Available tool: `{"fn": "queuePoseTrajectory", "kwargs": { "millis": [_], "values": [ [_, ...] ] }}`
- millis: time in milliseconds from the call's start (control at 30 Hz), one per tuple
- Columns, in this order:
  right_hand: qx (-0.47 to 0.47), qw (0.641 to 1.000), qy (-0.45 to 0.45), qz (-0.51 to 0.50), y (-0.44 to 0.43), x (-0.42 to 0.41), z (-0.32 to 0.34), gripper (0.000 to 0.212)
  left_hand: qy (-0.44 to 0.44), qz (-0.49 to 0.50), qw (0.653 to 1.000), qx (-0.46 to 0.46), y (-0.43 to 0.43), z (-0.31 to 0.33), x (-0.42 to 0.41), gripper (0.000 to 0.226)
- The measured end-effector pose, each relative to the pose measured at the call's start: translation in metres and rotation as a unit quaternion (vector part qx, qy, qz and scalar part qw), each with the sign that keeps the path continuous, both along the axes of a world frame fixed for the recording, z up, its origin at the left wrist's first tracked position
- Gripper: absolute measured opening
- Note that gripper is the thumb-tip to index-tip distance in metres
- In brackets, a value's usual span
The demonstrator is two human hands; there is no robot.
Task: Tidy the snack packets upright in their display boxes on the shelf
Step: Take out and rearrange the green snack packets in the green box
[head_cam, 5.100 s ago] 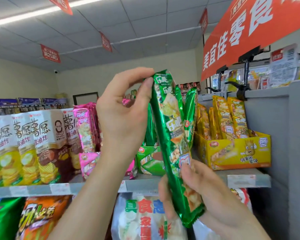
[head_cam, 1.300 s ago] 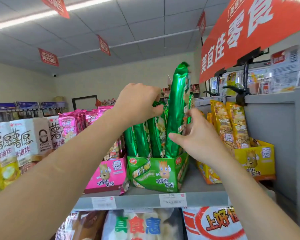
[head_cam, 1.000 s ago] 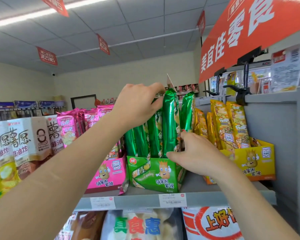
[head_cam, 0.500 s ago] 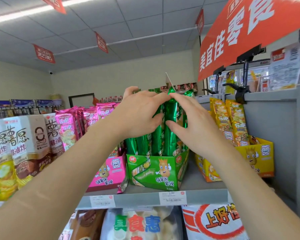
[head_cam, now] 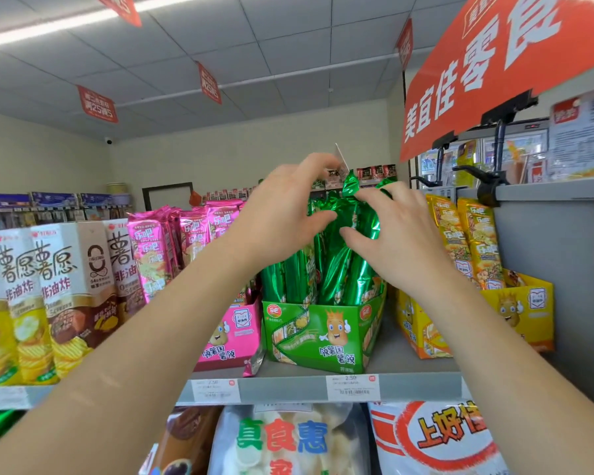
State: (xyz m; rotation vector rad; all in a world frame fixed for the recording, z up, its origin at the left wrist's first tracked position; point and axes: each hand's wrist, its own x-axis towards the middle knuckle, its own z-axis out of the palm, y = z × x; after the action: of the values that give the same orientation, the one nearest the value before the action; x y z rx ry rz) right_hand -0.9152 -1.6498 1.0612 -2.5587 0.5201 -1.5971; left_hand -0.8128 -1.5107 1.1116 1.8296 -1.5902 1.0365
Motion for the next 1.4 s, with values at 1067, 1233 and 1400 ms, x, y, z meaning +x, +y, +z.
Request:
{"fn": "queuePoseTrajectory", "kwargs": {
  "millis": [1067, 1233, 1400],
  "values": [
    [0.505, 0.641, 0.035, 0.576, 0.112, -0.056, -0.1, 0.017, 0.404, -0.34, 0.752, -0.394, 0.074, -0.084, -0.044, 0.039],
    [0.492, 0.686, -0.035, 0.535, 0.122, -0.059, -0.125, 0.051, 0.467, -0.289, 0.78, -0.299, 0.075, -0.129, -0.063, 0.068],
    [0.464, 0.738, -0.057, 0.486, 0.133, -0.058, -0.136, 0.043, 0.521, -0.275, 0.753, -0.293, 0.073, -0.159, -0.072, 0.045]
  ]
}}
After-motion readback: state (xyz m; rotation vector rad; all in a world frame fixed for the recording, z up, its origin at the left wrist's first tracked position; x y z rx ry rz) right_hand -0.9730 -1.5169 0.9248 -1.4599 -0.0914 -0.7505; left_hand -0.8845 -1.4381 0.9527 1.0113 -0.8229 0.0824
